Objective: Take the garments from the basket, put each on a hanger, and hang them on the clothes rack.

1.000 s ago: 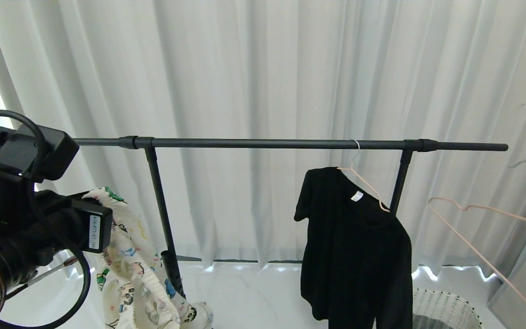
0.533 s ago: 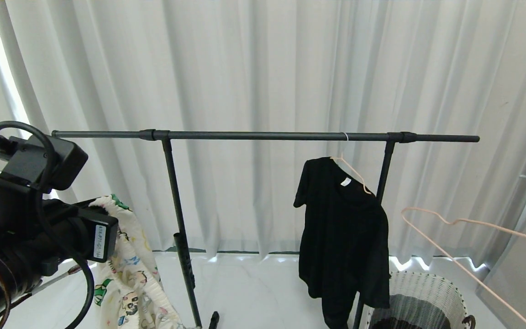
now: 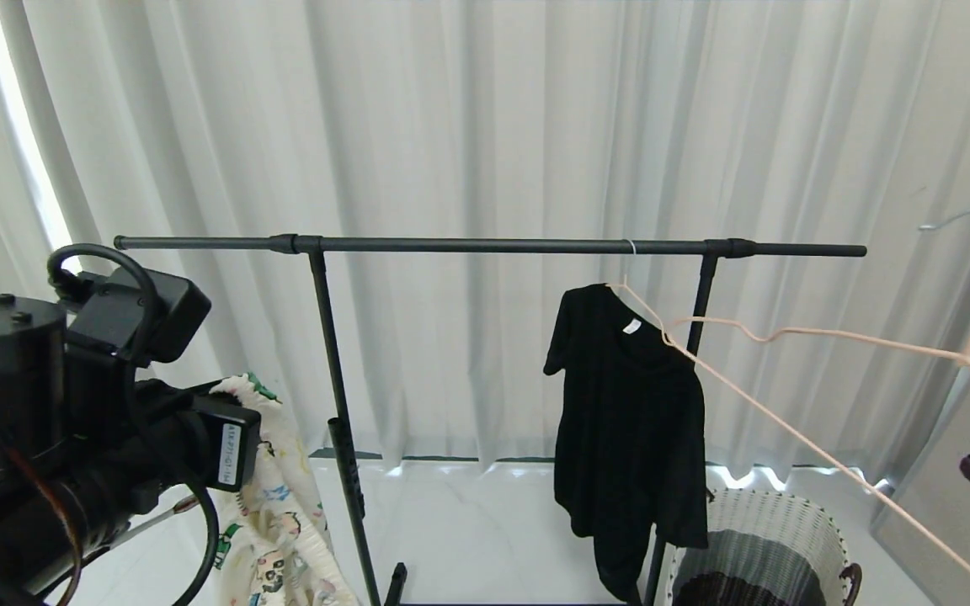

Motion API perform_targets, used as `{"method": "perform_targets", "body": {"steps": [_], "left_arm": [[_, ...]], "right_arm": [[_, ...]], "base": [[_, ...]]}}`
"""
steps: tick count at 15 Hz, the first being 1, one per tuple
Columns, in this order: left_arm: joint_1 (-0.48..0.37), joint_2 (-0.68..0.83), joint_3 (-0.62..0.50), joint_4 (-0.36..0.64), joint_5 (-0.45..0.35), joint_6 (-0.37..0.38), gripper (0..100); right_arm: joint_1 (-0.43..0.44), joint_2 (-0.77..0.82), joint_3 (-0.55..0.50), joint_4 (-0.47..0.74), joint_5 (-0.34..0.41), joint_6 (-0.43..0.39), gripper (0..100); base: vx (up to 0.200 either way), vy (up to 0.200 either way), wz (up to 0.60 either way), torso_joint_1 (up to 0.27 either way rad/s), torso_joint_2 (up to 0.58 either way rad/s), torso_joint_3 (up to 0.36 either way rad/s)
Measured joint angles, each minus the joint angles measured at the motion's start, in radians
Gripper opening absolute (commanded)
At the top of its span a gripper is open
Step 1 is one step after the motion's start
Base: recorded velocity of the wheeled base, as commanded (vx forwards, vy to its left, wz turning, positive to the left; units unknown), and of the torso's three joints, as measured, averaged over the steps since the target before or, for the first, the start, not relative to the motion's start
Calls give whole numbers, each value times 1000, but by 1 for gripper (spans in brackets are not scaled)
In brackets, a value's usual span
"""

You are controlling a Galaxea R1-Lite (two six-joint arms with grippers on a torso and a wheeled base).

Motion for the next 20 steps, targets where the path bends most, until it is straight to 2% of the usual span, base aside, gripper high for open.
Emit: {"method": "perform_targets", "body": {"steps": [3, 6, 9, 14, 17, 20], "left_arm": [[-2, 80, -58, -6, 6, -14, 0], [15, 184, -189, -7, 19, -121, 0], [17, 287, -280, -5, 25, -161, 0], [-39, 375, -364, -5, 24, -244, 0], [-42, 406, -400, -4, 24, -251, 0], [-43, 417, -404, -5, 25, -251, 0]], "right_arm": [[217, 115, -30, -41, 5, 133, 0], [419, 218, -42, -136, 6, 249, 0], [545, 309, -45, -220, 6, 305, 0], [591, 486, -65, -427, 4, 316, 0], [602, 564, -95, -444, 4, 317, 0], [588, 620, -112, -516, -6, 315, 0]], "base": [[0, 0, 0, 0, 0, 0], [0, 0, 0, 0, 0, 0], [0, 0, 0, 0, 0, 0], [0, 0, 0, 0, 0, 0], [0, 0, 0, 0, 0, 0], [0, 0, 0, 0, 0, 0]]}}
